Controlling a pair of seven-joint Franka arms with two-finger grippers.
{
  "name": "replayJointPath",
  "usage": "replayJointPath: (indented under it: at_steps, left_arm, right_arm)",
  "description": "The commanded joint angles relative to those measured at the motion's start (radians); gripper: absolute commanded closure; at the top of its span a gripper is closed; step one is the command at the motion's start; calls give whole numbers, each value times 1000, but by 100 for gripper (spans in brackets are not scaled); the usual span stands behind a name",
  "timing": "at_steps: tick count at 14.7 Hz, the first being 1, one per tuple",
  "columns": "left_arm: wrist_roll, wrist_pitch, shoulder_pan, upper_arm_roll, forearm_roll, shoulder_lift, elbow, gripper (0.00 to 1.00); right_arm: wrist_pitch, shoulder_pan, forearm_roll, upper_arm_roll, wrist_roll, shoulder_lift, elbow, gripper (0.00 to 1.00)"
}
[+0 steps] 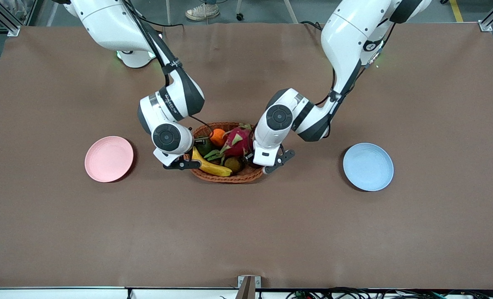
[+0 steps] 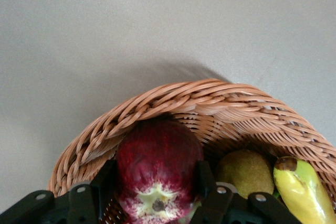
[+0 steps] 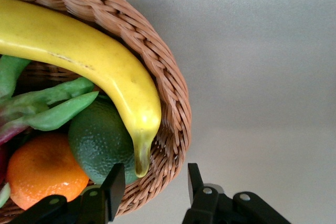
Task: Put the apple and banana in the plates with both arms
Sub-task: 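Lower the left gripper onto the red apple while the right gripper reaches the banana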
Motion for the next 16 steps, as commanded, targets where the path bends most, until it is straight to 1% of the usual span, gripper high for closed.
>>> replayJointPath:
  at_steps: [1,6,11,16]
  left_arm:
    - [-6,-28,-5,13,22,-8,0,100]
    - [-3,-27,-5,13,24,-3,2,100]
    - [-1,-31,7,13,24,-20,2,100]
    - [-1,-93,12,15,22,-61,11,100]
  right_arm:
    - [6,-1,16,3,-12,-16,-16,43]
    - [15,-1,16,3,-12,-13,-16,44]
    - [16,-1,16,3,-12,-12,-16,45]
    - [27,-1,16,3,-12,-9,-16,46]
